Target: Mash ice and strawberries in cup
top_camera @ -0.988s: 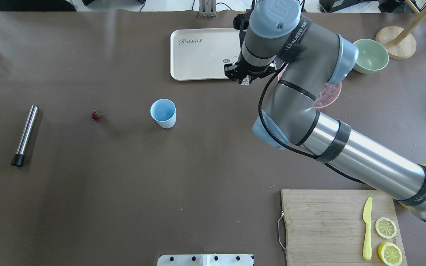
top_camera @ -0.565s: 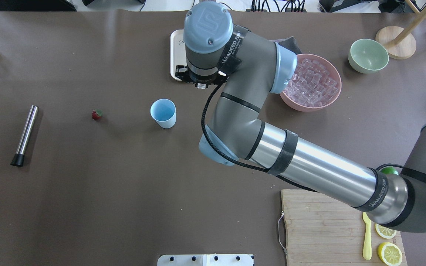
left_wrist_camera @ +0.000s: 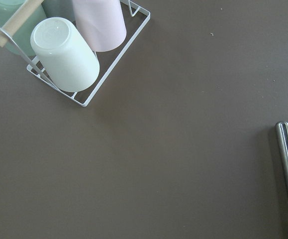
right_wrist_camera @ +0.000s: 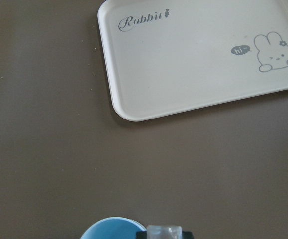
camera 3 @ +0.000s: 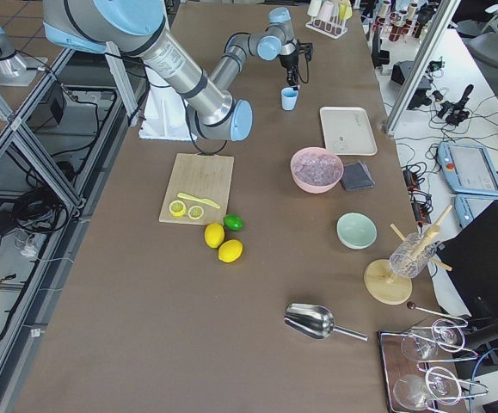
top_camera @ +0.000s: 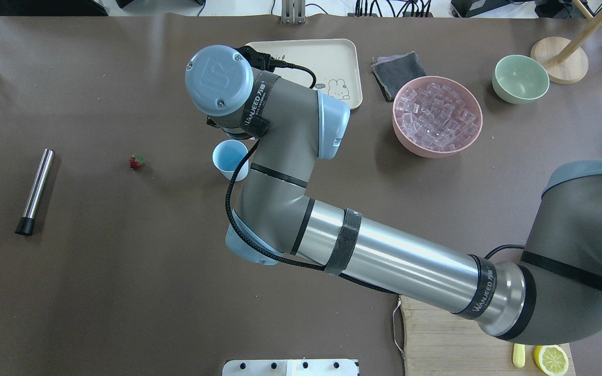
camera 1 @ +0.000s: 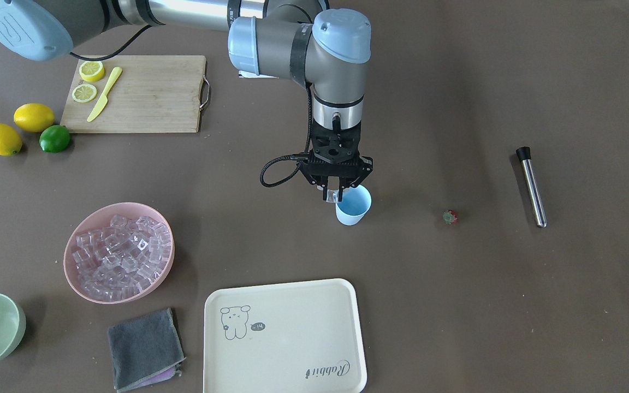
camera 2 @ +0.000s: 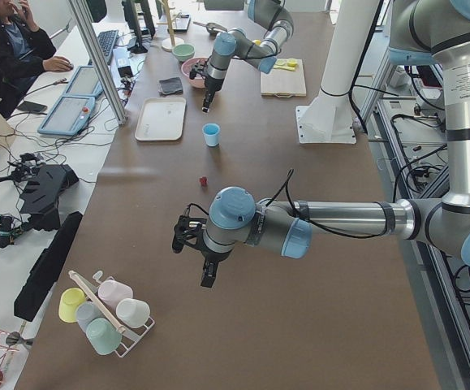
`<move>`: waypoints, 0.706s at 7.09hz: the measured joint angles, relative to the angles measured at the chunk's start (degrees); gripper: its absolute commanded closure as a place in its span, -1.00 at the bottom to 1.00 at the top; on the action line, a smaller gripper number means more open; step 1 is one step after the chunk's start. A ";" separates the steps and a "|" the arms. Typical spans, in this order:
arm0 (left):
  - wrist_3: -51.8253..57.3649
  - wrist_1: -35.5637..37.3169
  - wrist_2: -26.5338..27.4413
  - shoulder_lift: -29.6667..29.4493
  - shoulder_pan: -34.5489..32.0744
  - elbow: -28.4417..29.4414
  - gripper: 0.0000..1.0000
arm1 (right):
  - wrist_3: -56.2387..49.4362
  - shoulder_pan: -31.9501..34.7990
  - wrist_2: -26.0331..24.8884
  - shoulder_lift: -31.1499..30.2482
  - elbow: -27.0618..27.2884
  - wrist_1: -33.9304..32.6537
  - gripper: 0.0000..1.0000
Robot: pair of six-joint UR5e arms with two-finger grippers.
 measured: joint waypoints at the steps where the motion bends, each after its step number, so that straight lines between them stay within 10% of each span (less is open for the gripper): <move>1: 0.01 -0.17 0.00 0.03 -0.02 0.02 -0.97 | 1.20 -1.30 -1.64 0.08 -0.71 0.95 0.58; 5: 0.08 -0.64 0.00 0.09 -0.11 0.05 -0.97 | 2.61 -3.19 -3.57 0.92 -3.21 3.44 0.57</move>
